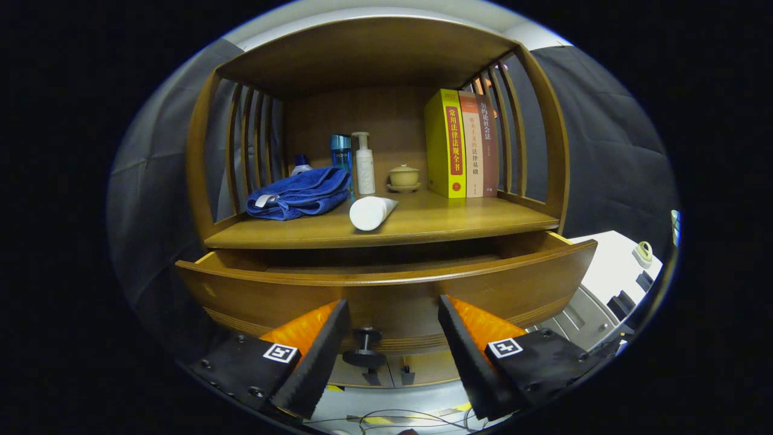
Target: Pull open the drawer, take out the items inside it, and place them on the countertop above the cabinet.
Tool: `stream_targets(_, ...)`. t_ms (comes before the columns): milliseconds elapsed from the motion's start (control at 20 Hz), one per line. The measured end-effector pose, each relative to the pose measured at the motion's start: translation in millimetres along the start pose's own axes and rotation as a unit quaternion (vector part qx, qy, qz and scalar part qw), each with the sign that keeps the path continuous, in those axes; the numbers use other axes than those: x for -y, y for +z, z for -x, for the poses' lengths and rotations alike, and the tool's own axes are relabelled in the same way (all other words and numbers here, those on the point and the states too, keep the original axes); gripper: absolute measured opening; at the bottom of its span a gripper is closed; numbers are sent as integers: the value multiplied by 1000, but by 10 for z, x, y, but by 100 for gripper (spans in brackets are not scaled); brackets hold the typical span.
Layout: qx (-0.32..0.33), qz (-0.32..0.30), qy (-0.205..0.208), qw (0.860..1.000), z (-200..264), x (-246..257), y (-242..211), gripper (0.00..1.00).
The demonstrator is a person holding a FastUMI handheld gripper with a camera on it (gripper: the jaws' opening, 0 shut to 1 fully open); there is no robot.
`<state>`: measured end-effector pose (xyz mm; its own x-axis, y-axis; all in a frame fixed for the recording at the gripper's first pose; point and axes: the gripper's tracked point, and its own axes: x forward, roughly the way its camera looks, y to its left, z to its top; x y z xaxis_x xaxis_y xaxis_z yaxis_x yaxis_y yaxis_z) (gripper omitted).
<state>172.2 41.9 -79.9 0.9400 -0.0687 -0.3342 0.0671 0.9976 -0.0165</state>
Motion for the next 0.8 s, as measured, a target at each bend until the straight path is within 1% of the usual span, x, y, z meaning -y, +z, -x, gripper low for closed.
stream_targets(300, 3, -20, 5, 1000, -344, -18, 84, 99)
stream_targets(450, 2, -14, 3, 1000, -476, -17, 114, 99)
stream_targets(800, 3, 1, 0, 1000, -527, -12, 122, 99)
